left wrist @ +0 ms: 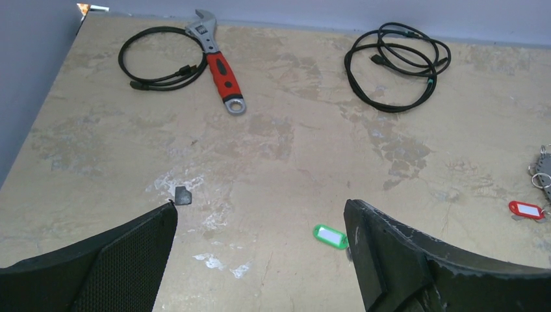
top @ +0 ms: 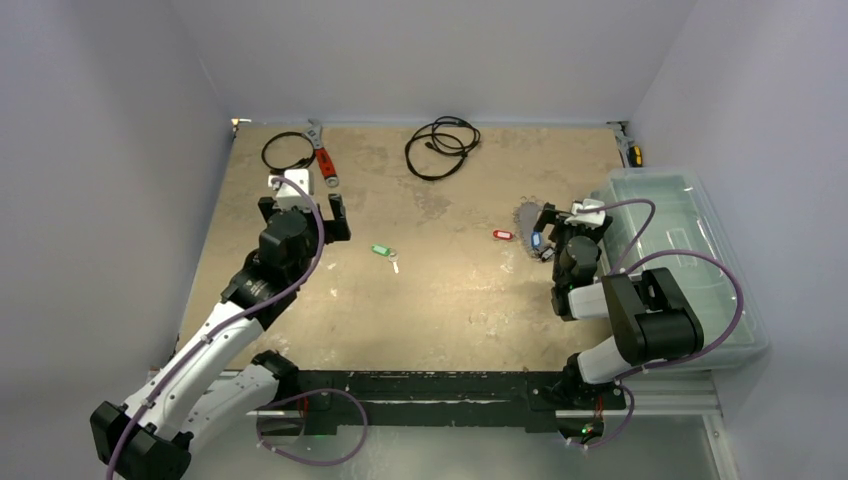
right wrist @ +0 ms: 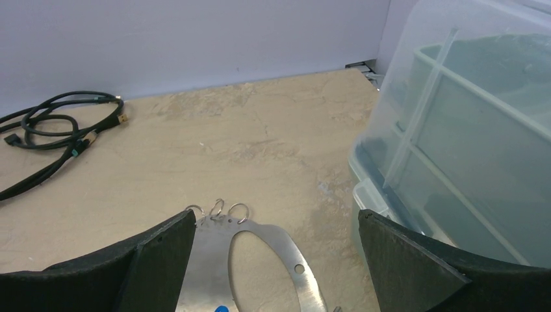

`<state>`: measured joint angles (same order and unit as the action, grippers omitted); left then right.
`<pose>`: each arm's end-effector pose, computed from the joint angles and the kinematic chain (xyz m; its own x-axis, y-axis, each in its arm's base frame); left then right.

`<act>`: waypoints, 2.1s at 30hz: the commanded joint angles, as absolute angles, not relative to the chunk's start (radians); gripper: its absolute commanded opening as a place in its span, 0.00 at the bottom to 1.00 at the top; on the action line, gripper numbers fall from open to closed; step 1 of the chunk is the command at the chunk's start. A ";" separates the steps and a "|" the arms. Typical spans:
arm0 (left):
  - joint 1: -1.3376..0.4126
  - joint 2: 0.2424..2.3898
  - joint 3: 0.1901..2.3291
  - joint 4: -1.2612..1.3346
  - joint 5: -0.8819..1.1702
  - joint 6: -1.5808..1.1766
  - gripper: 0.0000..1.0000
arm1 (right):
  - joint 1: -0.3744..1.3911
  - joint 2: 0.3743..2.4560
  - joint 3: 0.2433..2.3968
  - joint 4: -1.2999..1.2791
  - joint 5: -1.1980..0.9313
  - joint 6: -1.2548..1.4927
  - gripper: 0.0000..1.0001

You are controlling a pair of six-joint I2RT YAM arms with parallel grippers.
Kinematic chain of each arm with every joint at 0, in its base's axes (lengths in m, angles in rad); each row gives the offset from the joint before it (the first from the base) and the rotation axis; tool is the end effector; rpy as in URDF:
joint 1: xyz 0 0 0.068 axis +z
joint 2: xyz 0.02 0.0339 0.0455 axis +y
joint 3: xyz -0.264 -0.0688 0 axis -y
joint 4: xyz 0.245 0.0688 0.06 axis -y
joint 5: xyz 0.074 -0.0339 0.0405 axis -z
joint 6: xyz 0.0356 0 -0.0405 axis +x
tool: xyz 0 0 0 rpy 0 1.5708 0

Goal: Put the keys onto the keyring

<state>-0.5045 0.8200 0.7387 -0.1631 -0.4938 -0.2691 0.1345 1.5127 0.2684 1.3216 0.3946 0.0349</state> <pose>0.1755 -0.0776 0.3209 -0.2103 -0.1513 -0.9659 -0.0341 0.9885 -0.1474 0.2462 0.0195 0.1725 0.0854 0.0441 -0.9954 0.2532 0.9653 0.0645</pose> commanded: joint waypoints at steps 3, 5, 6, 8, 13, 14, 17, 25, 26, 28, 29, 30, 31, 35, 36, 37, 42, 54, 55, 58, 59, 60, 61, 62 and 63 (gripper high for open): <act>-0.505 0.837 0.795 -0.176 -0.483 -0.294 0.99 | 0.113 1.514 0.291 1.313 0.356 0.084 0.99; -0.505 0.841 0.793 -0.173 -0.486 -0.293 0.99 | 0.113 1.513 0.289 1.317 0.355 0.080 0.99; -0.505 0.844 0.793 -0.172 -0.486 -0.293 0.99 | 0.113 1.509 0.292 1.316 0.358 0.066 0.99; -0.505 0.854 0.797 -0.174 -0.486 -0.293 0.99 | 0.112 1.474 0.318 1.249 0.390 0.059 0.99; -0.505 0.868 0.809 -0.190 -0.485 -0.293 0.99 | 0.115 1.383 0.631 0.677 0.468 0.151 0.99; -0.505 0.865 0.809 -0.189 -0.485 -0.293 0.99 | 0.115 1.381 0.679 0.598 0.457 0.166 0.99; -0.505 0.861 0.807 -0.186 -0.486 -0.288 0.99 | 0.115 1.377 0.791 0.427 0.370 0.216 0.99; -0.505 0.854 0.802 -0.184 -0.486 -0.281 0.99 | 0.129 1.524 1.104 -0.033 0.237 0.312 0.99; -0.505 0.856 0.801 -0.184 -0.485 -0.281 0.99 | 0.139 1.548 1.139 -0.072 0.228 0.304 0.99; -0.505 0.855 0.801 -0.185 -0.482 -0.280 0.99 | 0.160 1.594 1.207 -0.147 0.235 0.300 0.99; -0.504 0.854 0.801 -0.185 -0.480 -0.279 0.99 | 0.178 1.616 1.232 -0.173 0.250 0.299 0.99; -0.505 0.854 0.801 -0.184 -0.480 -0.277 0.99 | 0.193 1.638 1.257 -0.201 0.271 0.299 0.99; -0.505 0.853 0.801 -0.184 -0.481 -0.277 0.99 | 0.210 1.661 1.282 -0.222 0.311 0.300 0.99; -0.505 0.848 0.796 -0.184 -0.475 -0.272 0.99 | 0.258 1.766 1.380 -0.318 0.433 0.319 0.98; -0.505 0.847 0.795 -0.183 -0.473 -0.272 0.99 | 0.267 1.794 1.404 -0.335 0.442 0.325 0.98; -0.505 0.846 0.794 -0.181 -0.473 -0.271 0.99 | 0.274 1.818 1.430 -0.349 0.459 0.332 0.98; -0.505 0.848 0.793 -0.179 -0.467 -0.268 0.99 | 0.287 1.923 1.498 -0.392 0.486 0.365 0.84; -0.505 0.854 0.790 -0.175 -0.454 -0.260 0.99 | 0.199 1.981 1.483 -0.296 0.305 0.372 0.51; -0.505 0.854 0.791 -0.175 -0.453 -0.259 0.99 | 0.189 1.983 1.476 -0.289 0.300 0.370 0.51; -0.505 0.853 0.788 -0.172 -0.434 -0.250 0.98 | 0.168 1.993 1.480 -0.287 0.288 0.351 0.49; -0.505 0.853 0.787 -0.169 -0.425 -0.248 0.98 | 0.159 1.996 1.483 -0.289 0.286 0.347 0.49; -0.505 0.853 0.787 -0.167 -0.417 -0.245 0.98 | 0.152 1.998 1.483 -0.287 0.278 0.342 0.47; -0.505 0.854 0.786 -0.166 -0.413 -0.242 0.98 | 0.143 2.000 1.484 -0.281 0.270 0.337 0.46; -0.505 0.854 0.787 -0.166 -0.411 -0.241 0.98 | 0.134 2.006 1.487 -0.280 0.256 0.335 0.45; -0.505 0.855 0.786 -0.166 -0.410 -0.241 0.98 | 0.126 2.012 1.492 -0.282 0.243 0.330 0.45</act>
<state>-0.5045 0.8623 0.7666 -0.2024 -0.4404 -0.2657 0.1452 1.9930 1.4693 -0.3157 0.3008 0.3462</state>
